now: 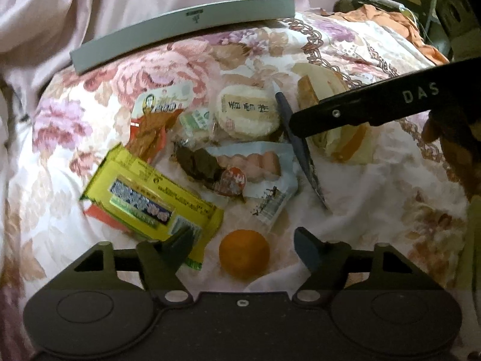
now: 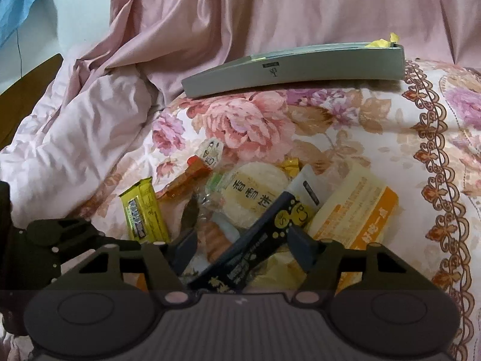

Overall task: Organize snacks
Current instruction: 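Grasp the tangerine with the left gripper while the right gripper grasps the blue stick pack, then carry the tangerine and blue stick pack into the grey tray with both grippers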

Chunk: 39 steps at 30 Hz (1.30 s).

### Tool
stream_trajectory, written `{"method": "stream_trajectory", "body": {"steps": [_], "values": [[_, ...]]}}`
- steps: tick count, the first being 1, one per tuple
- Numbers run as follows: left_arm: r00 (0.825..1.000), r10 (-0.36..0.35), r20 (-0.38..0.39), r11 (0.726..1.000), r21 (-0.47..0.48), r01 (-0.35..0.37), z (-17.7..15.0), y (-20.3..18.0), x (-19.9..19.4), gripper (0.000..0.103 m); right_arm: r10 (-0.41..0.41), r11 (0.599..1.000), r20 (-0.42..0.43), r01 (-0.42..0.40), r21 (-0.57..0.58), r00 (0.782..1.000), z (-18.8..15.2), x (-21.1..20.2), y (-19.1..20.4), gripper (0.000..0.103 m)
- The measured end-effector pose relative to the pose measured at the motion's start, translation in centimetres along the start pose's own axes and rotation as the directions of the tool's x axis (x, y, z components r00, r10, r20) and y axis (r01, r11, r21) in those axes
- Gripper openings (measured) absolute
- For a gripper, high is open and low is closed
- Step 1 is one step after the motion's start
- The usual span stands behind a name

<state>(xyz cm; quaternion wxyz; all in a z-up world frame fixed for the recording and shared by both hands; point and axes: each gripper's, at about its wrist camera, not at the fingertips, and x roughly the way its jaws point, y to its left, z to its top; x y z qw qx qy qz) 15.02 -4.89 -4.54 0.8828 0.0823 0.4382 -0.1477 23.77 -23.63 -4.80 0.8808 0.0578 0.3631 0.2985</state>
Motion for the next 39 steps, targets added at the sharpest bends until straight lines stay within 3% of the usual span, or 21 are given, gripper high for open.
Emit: {"method": "stream_trajectory", "body": {"steps": [6,8,11,14,17,19,24,32,37,39], "values": [[0.999,-0.029,-0.033,0.995,-0.096,0.026,-0.4,0.7,0.9,0.06,0.106,0.983,0.023,-0.108,0.15,0.994,0.7,1.4,-0.9,0.077],[0.999,-0.028,-0.039,0.991,-0.131,0.023,-0.6,0.8,0.9,0.059,0.041,0.988,0.034,-0.046,0.145,0.999,1.1,2.4,-0.7,0.077],[0.999,-0.019,-0.043,0.988,-0.153,0.012,-0.6,0.8,0.7,0.055,-0.115,0.988,-0.001,0.114,0.106,0.993,1.6,3.3,0.5,0.067],[0.998,-0.003,-0.057,0.984,-0.18,-0.007,-0.5,0.9,0.7,0.048,-0.145,0.987,-0.02,0.146,0.068,0.989,1.3,3.2,1.4,0.066],[0.997,0.026,-0.069,0.983,-0.182,-0.038,-0.3,0.7,0.9,0.039,-0.162,0.987,-0.032,0.162,0.02,0.986,0.8,3.0,1.6,0.055],[0.996,0.037,-0.077,0.98,-0.19,-0.051,0.0,0.6,1.1,0.039,-0.16,0.987,-0.038,0.161,0.024,0.986,0.8,2.7,1.3,0.043],[0.996,0.051,-0.075,0.974,-0.216,-0.066,0.2,0.4,1.2,0.038,-0.15,0.989,-0.06,0.15,-0.004,0.987,0.8,2.5,1.5,0.033],[0.994,0.082,-0.074,0.971,-0.218,-0.096,0.3,-0.2,1.0,0.038,-0.167,0.984,-0.067,0.162,-0.073,0.984,0.7,3.1,2.1,0.037],[0.994,0.095,-0.046,0.972,-0.211,-0.102,0.1,-0.6,0.3,0.038,-0.148,0.989,-0.077,0.149,0.003,0.986,0.0,1.3,1.1,0.02],[0.994,0.101,-0.039,0.971,-0.215,-0.107,0.1,-0.7,0.1,0.038,-0.136,0.989,-0.081,0.14,0.04,0.987,-0.3,0.3,0.3,0.018]]}}
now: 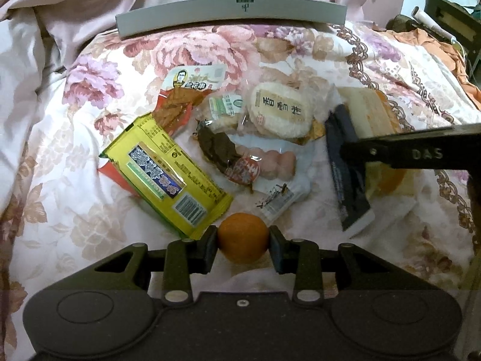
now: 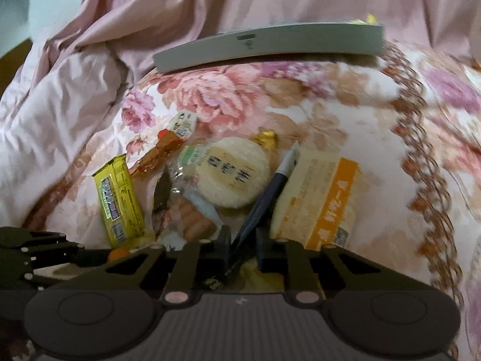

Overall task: Organize snacks
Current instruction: 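Carry the tangerine and blue stick pack into the grey tray with both grippers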

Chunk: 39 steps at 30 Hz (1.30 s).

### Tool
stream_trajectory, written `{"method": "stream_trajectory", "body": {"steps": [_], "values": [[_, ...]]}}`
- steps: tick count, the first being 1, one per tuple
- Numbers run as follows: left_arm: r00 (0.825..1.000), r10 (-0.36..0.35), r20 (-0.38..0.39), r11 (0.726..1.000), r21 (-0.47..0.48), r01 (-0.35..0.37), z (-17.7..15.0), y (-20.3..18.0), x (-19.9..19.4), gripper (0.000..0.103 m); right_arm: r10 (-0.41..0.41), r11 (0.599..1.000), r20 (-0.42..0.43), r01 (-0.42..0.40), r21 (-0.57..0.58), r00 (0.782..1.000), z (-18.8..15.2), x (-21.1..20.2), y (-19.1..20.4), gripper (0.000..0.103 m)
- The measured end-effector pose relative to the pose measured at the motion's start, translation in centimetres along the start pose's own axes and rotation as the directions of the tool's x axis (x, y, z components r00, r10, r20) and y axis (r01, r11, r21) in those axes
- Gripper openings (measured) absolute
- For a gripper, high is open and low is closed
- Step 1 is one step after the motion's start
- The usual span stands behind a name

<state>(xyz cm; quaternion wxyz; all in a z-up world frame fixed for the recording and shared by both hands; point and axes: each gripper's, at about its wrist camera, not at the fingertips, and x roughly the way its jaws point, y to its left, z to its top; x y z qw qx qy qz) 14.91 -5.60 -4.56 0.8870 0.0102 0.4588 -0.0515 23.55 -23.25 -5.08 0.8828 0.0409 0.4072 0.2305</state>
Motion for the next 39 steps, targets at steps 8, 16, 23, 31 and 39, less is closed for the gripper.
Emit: {"method": "stream_trajectory", "body": {"steps": [8,16,23,31,39], "values": [[0.999,0.01,0.053,1.0,0.0,-0.01,0.6,-0.5,-0.4,0.038,0.036,0.999,-0.021,-0.036,0.029,0.999,-0.1,0.4,-0.5,0.019],[0.997,0.032,0.075,0.999,-0.011,-0.031,1.2,-0.8,-1.0,0.038,0.015,0.999,-0.015,-0.015,-0.028,1.0,0.1,1.4,0.6,0.021],[0.987,0.056,0.149,0.998,-0.037,-0.051,3.0,-0.9,-2.0,0.038,0.092,0.99,0.014,-0.093,0.103,0.996,-0.1,0.1,-1.0,0.013],[0.972,0.082,0.221,0.994,-0.089,-0.064,5.8,-1.0,-2.6,0.038,0.167,0.969,0.09,-0.18,0.17,0.982,0.3,-1.3,-2.0,0.007],[0.944,0.117,0.309,0.984,-0.163,-0.069,9.4,-0.5,-2.5,0.038,0.184,0.959,0.238,-0.227,0.169,0.954,0.9,-2.9,-2.5,0.007]]}}
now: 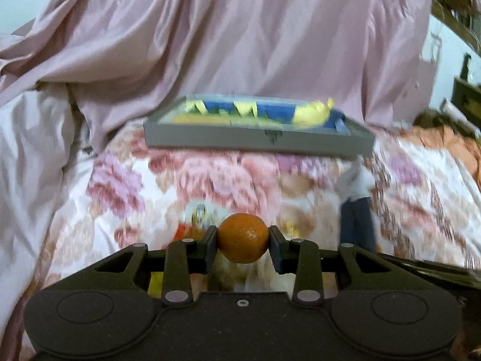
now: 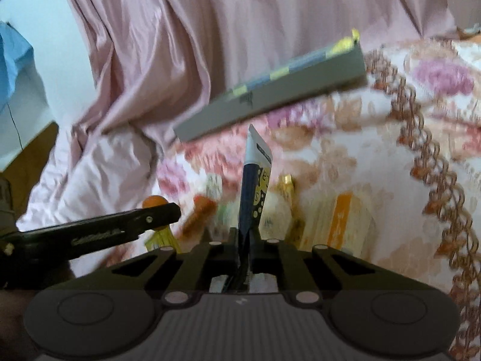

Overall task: Organize snacks
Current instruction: 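Carry the tangerine and blue stick pack into the grey tray with both grippers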

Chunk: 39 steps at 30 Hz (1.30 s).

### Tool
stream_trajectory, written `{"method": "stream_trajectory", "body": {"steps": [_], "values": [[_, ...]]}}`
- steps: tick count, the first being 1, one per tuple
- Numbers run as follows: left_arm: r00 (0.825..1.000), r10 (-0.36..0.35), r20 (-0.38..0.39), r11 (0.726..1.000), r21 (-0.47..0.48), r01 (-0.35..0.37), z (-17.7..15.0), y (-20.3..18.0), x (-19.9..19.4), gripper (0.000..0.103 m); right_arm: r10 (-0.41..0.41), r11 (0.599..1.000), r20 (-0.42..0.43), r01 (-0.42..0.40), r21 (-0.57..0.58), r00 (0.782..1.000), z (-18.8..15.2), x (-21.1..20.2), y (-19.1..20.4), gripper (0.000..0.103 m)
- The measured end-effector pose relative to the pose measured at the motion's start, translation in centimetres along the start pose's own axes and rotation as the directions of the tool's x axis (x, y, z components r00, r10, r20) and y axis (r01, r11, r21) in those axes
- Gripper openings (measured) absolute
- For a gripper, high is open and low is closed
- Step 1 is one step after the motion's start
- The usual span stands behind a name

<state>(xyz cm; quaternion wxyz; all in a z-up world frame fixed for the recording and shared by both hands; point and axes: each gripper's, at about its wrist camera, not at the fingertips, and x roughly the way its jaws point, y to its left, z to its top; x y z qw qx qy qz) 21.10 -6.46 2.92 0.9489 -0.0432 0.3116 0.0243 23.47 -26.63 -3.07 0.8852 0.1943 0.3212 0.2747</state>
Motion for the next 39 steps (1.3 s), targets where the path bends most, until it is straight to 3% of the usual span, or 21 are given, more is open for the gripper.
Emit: {"method": "stream_trajectory", "body": {"steps": [3,6,11,15,19,23,28,39], "values": [[0.999,0.01,0.049,0.999,-0.039,-0.008,1.8,-0.1,1.1,0.038,0.003,1.0,0.116,-0.003,-0.007,0.993,0.9,-0.9,-0.2,0.007],[0.995,0.014,0.098,0.998,-0.068,-0.008,3.8,-0.2,2.2,0.038,0.017,1.0,0.236,-0.015,-0.013,0.971,2.0,-1.2,-0.6,0.007],[0.982,0.012,0.187,0.996,-0.088,0.004,7.5,-0.7,4.6,0.038,-0.011,0.994,0.422,0.055,-0.09,0.907,4.5,-0.5,-0.9,0.007],[0.966,0.01,0.259,0.997,-0.076,0.01,10.7,-0.9,6.9,0.038,-0.021,0.997,0.533,0.056,-0.049,0.846,7.9,0.8,-1.8,0.007],[0.956,0.021,0.293,0.998,-0.066,-0.002,12.9,-1.2,10.0,0.038,-0.024,0.998,0.602,0.053,-0.029,0.798,11.1,2.4,-3.2,0.007],[0.958,0.041,0.283,0.998,-0.062,-0.024,14.2,-0.8,13.5,0.038,-0.008,0.999,0.621,0.027,-0.021,0.784,13.3,4.3,-5.4,0.007],[0.967,0.064,0.245,0.997,-0.062,-0.05,14.7,0.1,17.1,0.038,0.011,1.0,0.61,0.009,-0.029,0.792,14.8,6.6,-7.0,0.007],[0.99,0.032,0.135,0.999,-0.021,-0.03,12.4,1.2,19.6,0.038,0.0,1.0,0.475,-0.002,0.003,0.88,14.7,10.0,-7.2,0.008]]}}
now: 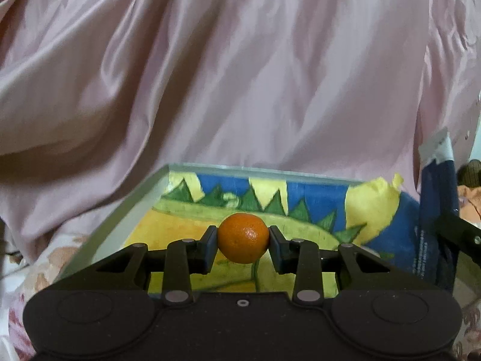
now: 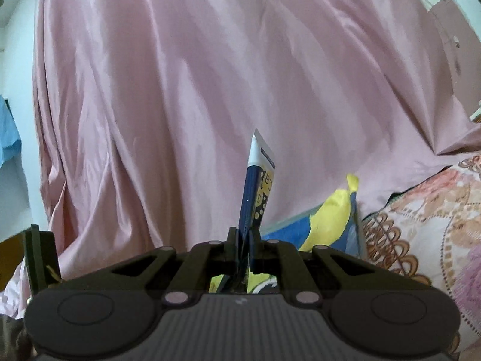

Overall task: Organize snacks
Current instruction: 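Carry the tangerine and blue stick pack into the grey tray with both grippers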

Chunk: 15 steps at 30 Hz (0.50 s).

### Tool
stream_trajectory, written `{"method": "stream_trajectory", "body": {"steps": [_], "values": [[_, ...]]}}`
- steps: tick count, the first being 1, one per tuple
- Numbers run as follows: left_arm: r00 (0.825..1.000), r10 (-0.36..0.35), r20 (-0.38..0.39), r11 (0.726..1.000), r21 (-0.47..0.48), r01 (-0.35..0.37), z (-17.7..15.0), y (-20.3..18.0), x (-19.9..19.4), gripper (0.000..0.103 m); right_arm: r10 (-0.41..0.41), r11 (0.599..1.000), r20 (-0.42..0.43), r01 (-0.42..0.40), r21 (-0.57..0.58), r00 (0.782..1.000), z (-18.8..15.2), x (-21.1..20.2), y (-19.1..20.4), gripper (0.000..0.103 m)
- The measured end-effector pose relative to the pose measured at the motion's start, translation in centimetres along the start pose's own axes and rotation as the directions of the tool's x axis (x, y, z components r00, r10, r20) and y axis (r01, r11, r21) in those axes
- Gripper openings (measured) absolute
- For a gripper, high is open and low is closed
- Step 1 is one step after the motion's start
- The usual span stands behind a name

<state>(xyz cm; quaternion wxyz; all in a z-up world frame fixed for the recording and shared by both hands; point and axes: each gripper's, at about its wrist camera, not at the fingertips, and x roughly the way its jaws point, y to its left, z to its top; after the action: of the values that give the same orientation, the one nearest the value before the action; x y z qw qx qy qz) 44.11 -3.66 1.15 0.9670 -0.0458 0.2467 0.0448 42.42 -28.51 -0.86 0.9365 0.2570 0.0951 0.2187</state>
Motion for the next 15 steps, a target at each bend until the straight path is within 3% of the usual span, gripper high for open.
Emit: {"method": "stream_trajectory", "body": {"steps": [5,15], "values": [[0.998,0.004,-0.069,0.999,-0.039,-0.007,-1.9,0.9,-0.1,0.038,-0.031,1.0,-0.09,0.031,-0.002,0.995,-0.3,0.6,0.3,0.008],[0.998,-0.004,-0.07,0.998,0.066,0.009,-4.2,1.0,-1.9,0.039,-0.112,0.994,-0.232,0.106,-0.04,0.966,-0.6,0.3,0.2,0.01]]}}
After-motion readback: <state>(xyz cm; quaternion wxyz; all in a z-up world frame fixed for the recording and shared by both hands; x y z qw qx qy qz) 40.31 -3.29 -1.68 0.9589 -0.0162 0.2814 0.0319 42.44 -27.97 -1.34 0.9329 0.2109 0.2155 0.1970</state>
